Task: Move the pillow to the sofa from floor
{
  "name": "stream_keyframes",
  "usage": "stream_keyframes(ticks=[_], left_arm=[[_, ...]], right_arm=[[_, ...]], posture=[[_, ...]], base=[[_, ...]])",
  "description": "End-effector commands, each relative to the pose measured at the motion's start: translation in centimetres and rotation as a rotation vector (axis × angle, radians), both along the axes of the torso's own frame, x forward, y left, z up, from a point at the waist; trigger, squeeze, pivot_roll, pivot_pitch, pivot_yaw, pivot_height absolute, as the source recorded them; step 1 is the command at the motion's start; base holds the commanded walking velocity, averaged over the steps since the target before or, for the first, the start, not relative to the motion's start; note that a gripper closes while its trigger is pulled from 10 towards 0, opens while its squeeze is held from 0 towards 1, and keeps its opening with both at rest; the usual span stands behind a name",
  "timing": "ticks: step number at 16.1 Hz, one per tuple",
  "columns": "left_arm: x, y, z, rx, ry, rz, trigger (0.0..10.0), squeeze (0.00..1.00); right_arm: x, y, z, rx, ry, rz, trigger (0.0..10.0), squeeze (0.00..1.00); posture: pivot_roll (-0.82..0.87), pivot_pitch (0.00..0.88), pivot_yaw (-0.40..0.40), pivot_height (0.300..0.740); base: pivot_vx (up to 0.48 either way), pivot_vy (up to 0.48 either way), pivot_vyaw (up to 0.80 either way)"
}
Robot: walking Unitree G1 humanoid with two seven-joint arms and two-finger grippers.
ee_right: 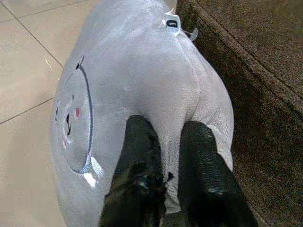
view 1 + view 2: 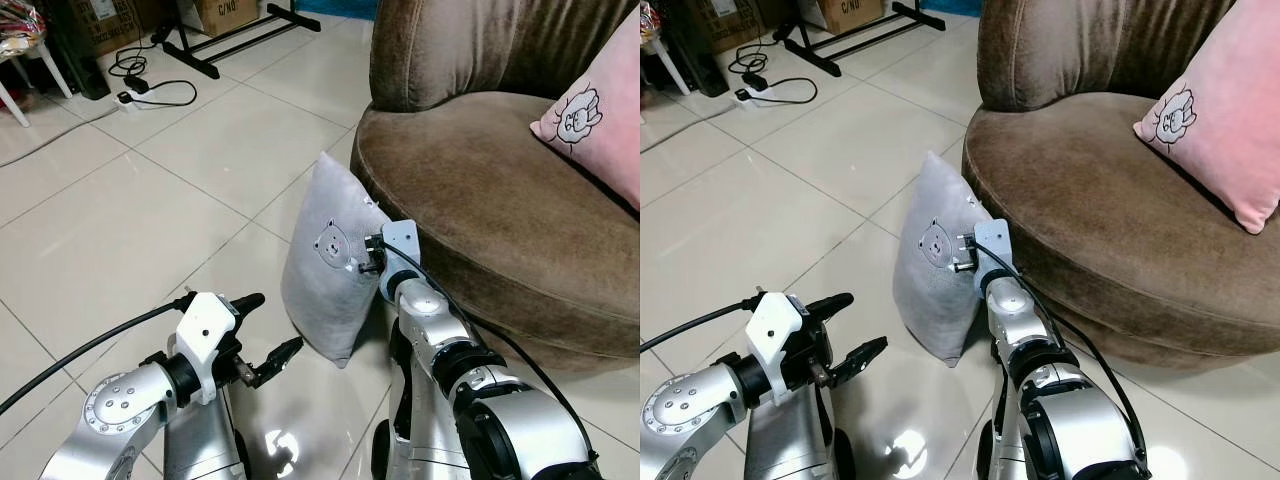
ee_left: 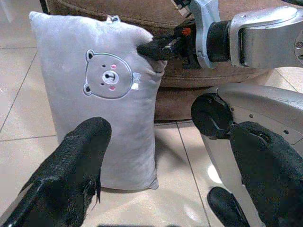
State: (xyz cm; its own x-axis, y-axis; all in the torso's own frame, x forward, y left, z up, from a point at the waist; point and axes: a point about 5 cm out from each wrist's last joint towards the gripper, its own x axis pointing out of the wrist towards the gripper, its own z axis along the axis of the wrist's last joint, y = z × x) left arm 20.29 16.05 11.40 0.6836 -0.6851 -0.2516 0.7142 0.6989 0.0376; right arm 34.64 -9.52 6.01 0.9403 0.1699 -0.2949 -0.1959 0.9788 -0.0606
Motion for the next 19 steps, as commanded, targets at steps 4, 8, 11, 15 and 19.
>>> stream_keyframes(ticks=[4,8,11,15,19], left_arm=[[-0.2,-0.2,-0.1,0.011,0.006,-0.024,10.0,0.00],[0.2,-0.3,-0.1,-0.002,-0.020,0.019,10.0,0.00],[1.1,-0.2,0.1,-0.022,-0.082,0.108,10.0,0.00],[1.9,0.0,1.1,-0.061,-0.159,0.233,10.0,0.00],[1.8,0.4,1.7,-0.090,-0.197,0.325,10.0,0.00]], right_arm=[[-0.2,0.1,-0.3,0.009,0.011,0.019,0.0,0.00],[-0.4,0.2,0.2,0.114,-0.037,0.081,0.0,0.00],[-1.4,0.4,1.2,0.244,-0.144,0.172,0.0,0.00],[-4.3,-0.4,5.5,0.497,-0.310,0.258,0.0,0.00],[-6.6,-2.1,7.9,0.605,-0.341,0.196,10.0,0.00]], posture=[[0.05,0.099,-0.011,0.395],[0.04,0.048,-0.028,0.395],[0.02,0.000,-0.033,0.395],[0.00,0.000,-0.021,0.395],[-0.01,0.000,-0.017,0.395]], base=[[0.000,0.000,0.00],[0.000,0.000,0.00],[0.000,0.000,0.00],[0.000,0.000,0.00],[0.000,0.000,0.00]])
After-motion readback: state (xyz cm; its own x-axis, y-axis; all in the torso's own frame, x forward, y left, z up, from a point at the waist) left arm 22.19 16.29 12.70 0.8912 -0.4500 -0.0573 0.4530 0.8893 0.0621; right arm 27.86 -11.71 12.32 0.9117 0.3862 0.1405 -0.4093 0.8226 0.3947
